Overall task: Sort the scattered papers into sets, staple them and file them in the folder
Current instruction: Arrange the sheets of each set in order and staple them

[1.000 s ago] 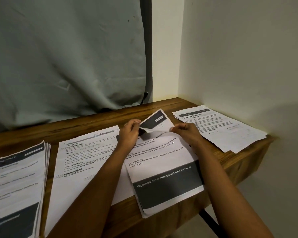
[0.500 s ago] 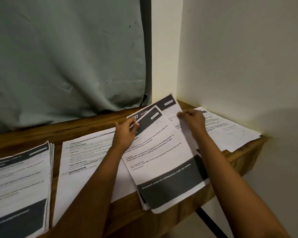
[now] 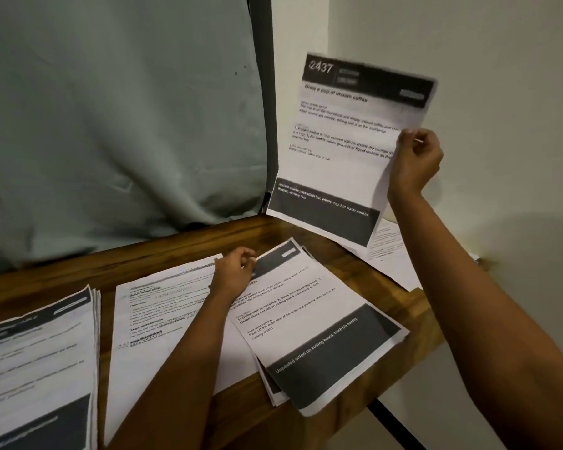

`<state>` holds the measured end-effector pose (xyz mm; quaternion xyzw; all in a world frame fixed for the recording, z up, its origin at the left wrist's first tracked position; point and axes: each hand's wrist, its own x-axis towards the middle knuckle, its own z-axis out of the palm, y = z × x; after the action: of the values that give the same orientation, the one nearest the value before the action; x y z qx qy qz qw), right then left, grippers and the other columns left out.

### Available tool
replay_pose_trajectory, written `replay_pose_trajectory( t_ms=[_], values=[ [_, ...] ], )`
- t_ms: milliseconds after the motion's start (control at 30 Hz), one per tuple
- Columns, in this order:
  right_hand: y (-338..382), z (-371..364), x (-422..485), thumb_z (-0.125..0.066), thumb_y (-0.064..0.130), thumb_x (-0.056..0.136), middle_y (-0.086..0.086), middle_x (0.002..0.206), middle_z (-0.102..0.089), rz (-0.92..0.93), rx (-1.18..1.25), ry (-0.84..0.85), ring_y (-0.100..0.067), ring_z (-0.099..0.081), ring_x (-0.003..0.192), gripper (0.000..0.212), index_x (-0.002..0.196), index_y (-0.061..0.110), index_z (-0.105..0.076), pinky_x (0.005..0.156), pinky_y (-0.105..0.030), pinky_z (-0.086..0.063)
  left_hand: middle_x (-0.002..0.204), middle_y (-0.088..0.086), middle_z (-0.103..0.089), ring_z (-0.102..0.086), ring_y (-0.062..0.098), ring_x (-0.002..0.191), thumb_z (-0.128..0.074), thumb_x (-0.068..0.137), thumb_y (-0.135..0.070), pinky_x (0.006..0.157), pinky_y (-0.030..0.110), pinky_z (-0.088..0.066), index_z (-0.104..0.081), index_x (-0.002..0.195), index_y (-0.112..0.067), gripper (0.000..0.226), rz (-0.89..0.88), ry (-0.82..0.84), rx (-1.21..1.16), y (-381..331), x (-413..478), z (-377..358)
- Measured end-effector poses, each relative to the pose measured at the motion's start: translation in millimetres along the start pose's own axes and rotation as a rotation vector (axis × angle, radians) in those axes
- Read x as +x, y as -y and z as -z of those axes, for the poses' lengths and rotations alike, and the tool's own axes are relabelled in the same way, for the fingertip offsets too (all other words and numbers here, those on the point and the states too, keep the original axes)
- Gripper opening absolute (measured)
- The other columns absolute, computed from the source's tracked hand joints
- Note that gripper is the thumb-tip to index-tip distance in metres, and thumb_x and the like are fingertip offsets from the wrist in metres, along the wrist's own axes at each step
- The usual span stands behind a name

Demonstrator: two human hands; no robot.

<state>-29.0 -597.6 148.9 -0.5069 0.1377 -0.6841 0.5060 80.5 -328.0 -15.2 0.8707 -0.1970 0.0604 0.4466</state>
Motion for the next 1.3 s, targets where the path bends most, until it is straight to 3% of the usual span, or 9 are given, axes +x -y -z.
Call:
replay_pose_trajectory(
  t_ms=[167,300,467,633,967,1067,1133,1233,1300],
  values=[
    [2.2,-1.8,9.4,-0.058,0.018,0.087,0.011,0.066,-0.056,-0.091,0.001,0.051,0.001,-0.051,0.059,0.022,0.067,0.026,-0.052,0.066,-0.022,-0.045,0.123,0.007,-0.061,-0.056,0.025,0.113,-0.036,0.103,-0.032,0.095,0.034,-0.044,-0.062,0.118,-0.016,0.034,0.011,-0.011,-0.066,-5.6,-4.5,3.1],
    [-18.6,1.1,-3.8,-0.062,0.017,0.085,-0.001,0.068,-0.062,-0.268,-0.21,0.524,-0.014,-0.056,0.06,0.021,0.064,0.019,-0.058,0.066,-0.03,-0.049,0.115,0.008,-0.066,-0.061,0.02,0.098,-0.026,0.103,-0.044,0.075,0.024,-0.044,-0.061,0.118,-0.016,0.047,0.125,-0.017,-0.291,-9.4,-3.0,7.0],
    [-41.9,15.4,-62.6,-0.064,0.026,0.082,-0.001,0.074,-0.066,-0.269,-0.49,0.818,-0.018,-0.061,0.069,0.012,0.072,0.019,-0.065,0.071,-0.034,-0.05,0.118,0.002,-0.064,-0.057,0.026,0.113,-0.018,0.099,-0.059,0.104,0.05,-0.039,-0.055,0.128,-0.02,0.062,0.248,-0.046,-0.49,-14.0,1.4,21.0],
    [-62.5,26.3,-110.8,-0.057,0.022,0.094,0.0,0.097,-0.062,-0.305,-0.678,1.043,-0.017,-0.057,0.089,0.015,0.101,0.012,-0.064,0.077,-0.026,-0.04,0.124,0.005,-0.063,-0.062,0.021,0.102,-0.021,0.1,-0.056,0.097,0.042,-0.047,-0.058,0.124,-0.02,0.057,0.258,-0.201,-0.705,-17.0,8.5,35.5],
    [-81.4,37.4,-142.3,-0.059,0.005,0.089,0.007,0.065,-0.056,-0.187,-0.689,1.069,-0.003,-0.05,0.058,0.016,0.074,0.008,-0.057,0.046,-0.002,-0.035,0.106,0.003,-0.063,-0.057,0.017,0.094,-0.051,0.097,-0.037,0.076,0.029,-0.044,-0.06,0.114,-0.015,0.029,-0.059,-0.156,0.064,-25.6,4.4,16.2],
    [-89.2,35.9,-143.8,-0.061,0.01,0.088,0.003,0.087,-0.068,-0.138,-0.667,1.1,-0.014,-0.063,0.075,0.014,0.096,0.001,-0.069,0.061,-0.004,-0.043,0.121,0.003,-0.061,-0.054,0.023,0.112,-0.049,0.095,-0.047,0.088,0.039,-0.048,-0.054,0.126,-0.017,0.043,-0.113,-0.06,0.225,-22.9,0.9,-3.1],
    [-97.0,34.2,-144.6,-0.059,0.028,0.088,-0.005,0.095,-0.072,-0.124,-0.725,1.164,-0.024,-0.066,0.089,0.028,0.1,0.006,-0.072,0.086,-0.03,-0.05,0.135,0.008,-0.054,-0.044,0.032,0.129,-0.048,0.094,-0.052,0.1,0.05,-0.044,-0.045,0.137,-0.019,0.055,-0.088,0.034,0.299,-20.1,-0.8,-11.9],
    [-109.2,30.3,-146.1,-0.04,0.06,0.085,-0.013,0.127,-0.058,-0.106,-0.924,1.259,-0.036,-0.043,0.126,0.059,0.124,0.022,-0.062,0.109,-0.05,-0.028,0.147,0.011,-0.042,-0.025,0.04,0.141,-0.048,0.091,-0.057,0.108,0.057,-0.034,-0.032,0.146,-0.02,0.068,-0.046,0.158,0.322,-17.3,-3.0,-19.7],
    [-110.4,29.4,-147.1,-0.04,0.053,0.093,-0.015,0.14,-0.045,-0.079,-0.995,1.266,-0.039,-0.027,0.136,0.053,0.134,0.022,-0.052,0.111,-0.051,-0.019,0.15,0.011,-0.039,-0.026,0.038,0.142,-0.048,0.091,-0.057,0.114,0.055,-0.025,-0.03,0.147,-0.018,0.07,-0.066,0.174,0.347,-16.0,-5.5,-23.4]
  ],
)
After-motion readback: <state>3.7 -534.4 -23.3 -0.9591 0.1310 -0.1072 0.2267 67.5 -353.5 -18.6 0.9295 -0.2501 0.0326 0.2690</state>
